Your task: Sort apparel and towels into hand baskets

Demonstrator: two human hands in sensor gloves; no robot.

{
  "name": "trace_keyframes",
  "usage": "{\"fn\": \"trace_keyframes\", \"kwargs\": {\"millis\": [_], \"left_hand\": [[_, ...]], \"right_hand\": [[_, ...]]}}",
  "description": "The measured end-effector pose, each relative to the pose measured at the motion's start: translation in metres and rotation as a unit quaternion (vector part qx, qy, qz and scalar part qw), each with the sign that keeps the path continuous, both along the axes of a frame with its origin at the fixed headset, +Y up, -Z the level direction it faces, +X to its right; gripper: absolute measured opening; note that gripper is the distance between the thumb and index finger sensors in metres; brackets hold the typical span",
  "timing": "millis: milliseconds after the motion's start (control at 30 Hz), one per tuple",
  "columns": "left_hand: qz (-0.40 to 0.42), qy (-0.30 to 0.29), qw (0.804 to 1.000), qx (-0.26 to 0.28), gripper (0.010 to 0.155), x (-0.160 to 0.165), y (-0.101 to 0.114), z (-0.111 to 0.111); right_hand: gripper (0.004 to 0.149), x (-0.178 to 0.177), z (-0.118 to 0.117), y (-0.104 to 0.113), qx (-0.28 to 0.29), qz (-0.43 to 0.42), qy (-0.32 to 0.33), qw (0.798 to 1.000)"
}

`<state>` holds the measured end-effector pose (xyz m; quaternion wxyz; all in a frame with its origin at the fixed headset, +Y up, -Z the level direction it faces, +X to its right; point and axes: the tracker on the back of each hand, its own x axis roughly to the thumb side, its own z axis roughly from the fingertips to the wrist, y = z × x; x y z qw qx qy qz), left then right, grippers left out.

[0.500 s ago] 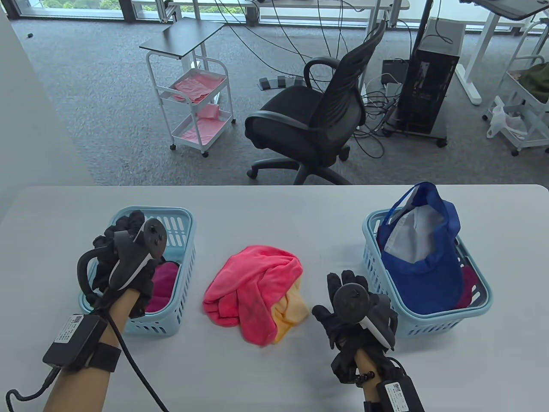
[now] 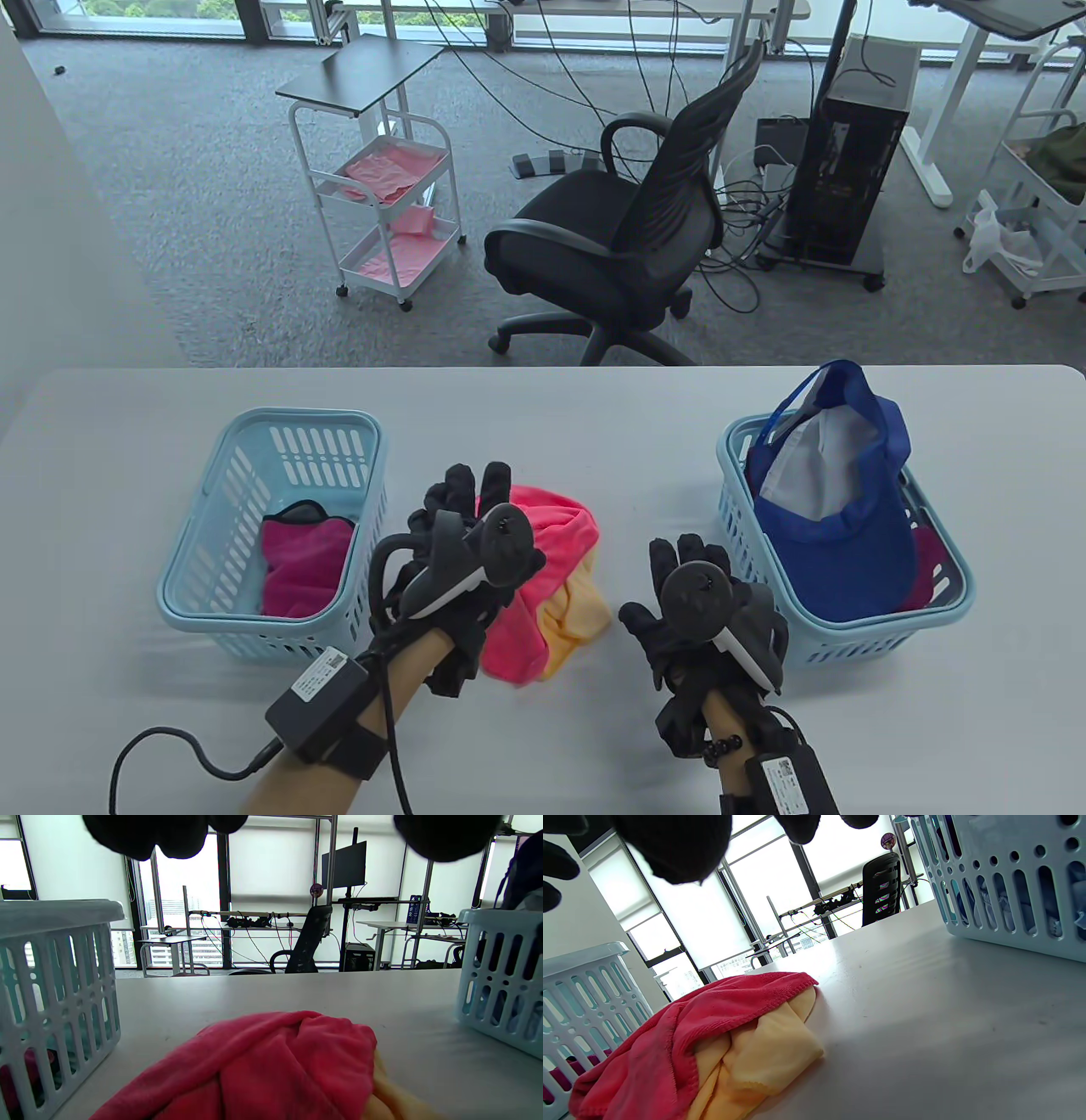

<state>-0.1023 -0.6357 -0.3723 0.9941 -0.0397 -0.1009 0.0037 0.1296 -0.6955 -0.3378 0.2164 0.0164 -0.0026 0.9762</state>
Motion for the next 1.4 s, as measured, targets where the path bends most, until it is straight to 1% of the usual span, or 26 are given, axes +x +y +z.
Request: {"fn": "trace_keyframes", "kwargs": {"millis": [33,100,133,300,367,533,633,833,1133,1400], "left_hand": [[-0.002,0.002,1.000,-0.013,0.097,0.002,-0.007,-0.003],[-0.005,0.017,0.998,-0.054,0.099,0.003,-0.029,-0.014],[-0.003,0.024,0.998,-0.061,0.099,0.002,-0.035,-0.017],[0.012,0.073,0.990,-0.116,0.099,-0.012,-0.086,-0.037],[0.012,0.078,0.989,-0.125,0.099,-0.014,-0.099,-0.041],[0.006,0.081,0.986,-0.145,0.097,-0.015,-0.117,-0.049],[-0.013,0.082,0.989,-0.124,0.093,-0.012,-0.119,-0.051],[-0.085,0.087,0.992,-0.041,0.081,-0.007,-0.121,-0.051],[-0.119,0.094,0.988,0.015,0.064,0.000,-0.111,-0.053],[-0.126,0.100,0.986,0.032,0.054,-0.001,-0.109,-0.056]], "right_hand": [[0.081,0.000,0.000,0.000,0.000,0.000,-0.001,1.000],[0.081,0.001,0.000,0.000,0.000,-0.001,-0.001,1.000],[0.081,0.001,0.000,0.000,0.000,-0.001,-0.001,1.000],[0.081,0.000,0.000,-0.001,-0.004,-0.003,0.001,1.000],[0.081,0.000,0.000,-0.001,-0.003,-0.005,-0.001,1.000],[0.081,0.002,0.000,-0.001,-0.006,-0.008,-0.004,1.000],[0.081,0.003,0.000,-0.001,-0.004,-0.010,-0.007,1.000],[0.081,0.003,0.000,-0.001,-0.002,-0.013,-0.008,1.000],[0.081,0.003,0.000,-0.001,-0.002,-0.017,-0.005,1.000],[0.081,0.003,0.000,-0.001,-0.001,-0.019,-0.004,1.000]]}}
